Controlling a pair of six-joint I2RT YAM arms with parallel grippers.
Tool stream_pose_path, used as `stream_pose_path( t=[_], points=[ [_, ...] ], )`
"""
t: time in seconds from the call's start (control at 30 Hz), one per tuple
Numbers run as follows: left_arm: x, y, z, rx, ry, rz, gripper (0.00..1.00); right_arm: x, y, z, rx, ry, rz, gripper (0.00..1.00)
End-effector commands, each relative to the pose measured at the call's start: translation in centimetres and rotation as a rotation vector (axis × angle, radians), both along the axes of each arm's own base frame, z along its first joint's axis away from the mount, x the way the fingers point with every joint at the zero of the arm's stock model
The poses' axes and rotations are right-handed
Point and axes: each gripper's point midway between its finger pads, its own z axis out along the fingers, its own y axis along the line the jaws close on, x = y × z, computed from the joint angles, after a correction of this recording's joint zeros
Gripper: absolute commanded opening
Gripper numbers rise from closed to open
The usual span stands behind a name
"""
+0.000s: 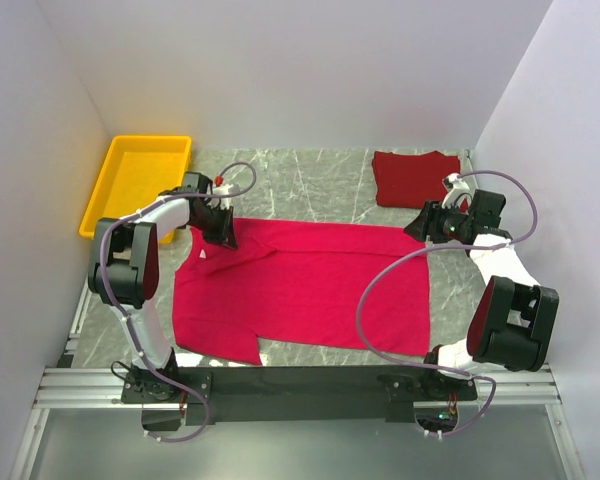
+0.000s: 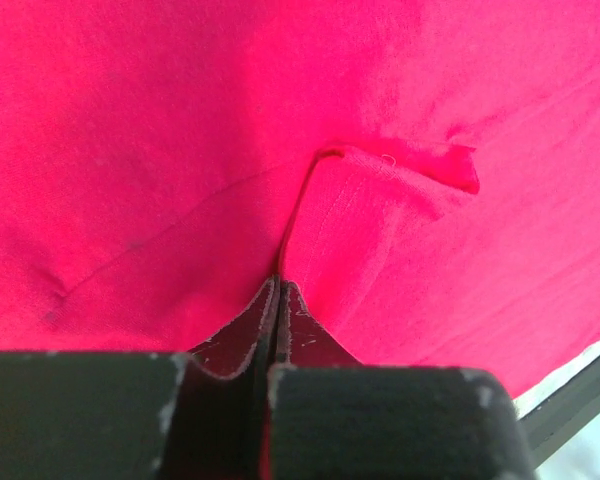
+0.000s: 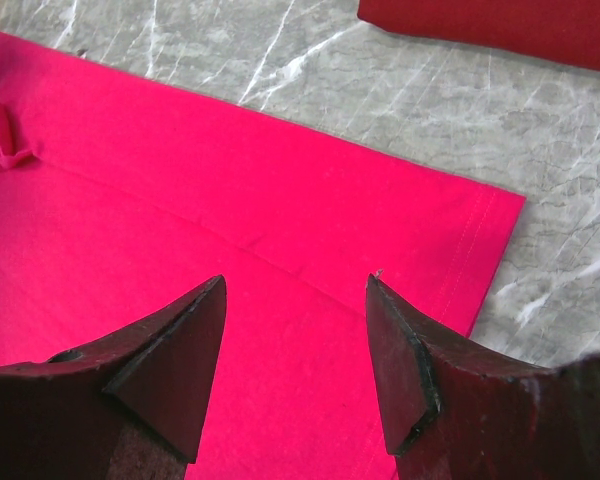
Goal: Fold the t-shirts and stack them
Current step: Fold the tshirt
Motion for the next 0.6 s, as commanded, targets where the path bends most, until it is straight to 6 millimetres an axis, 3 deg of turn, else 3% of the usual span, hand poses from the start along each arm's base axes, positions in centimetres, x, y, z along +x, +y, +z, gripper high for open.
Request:
stream_pose_path(
  t=[0.0,0.37,0.57],
  points=[
    [-0.8,-0.6,1.6,-0.034,-0.030,-0.039,0.01,0.5,0.0,1.9,-0.013,-0.056,0.001,0.65],
    [-6.0,-2.1,3.1,-0.120,0.008,-0.038,0.01,0.5,0.1,2.0,-0.006,-0.064,0.003,0.65],
    [-8.6,-2.9,2.2,-0.138,0.068,-0.051,0.01,0.6,0.1,1.8,0.002,-0.062,0.004,0.65]
  ],
)
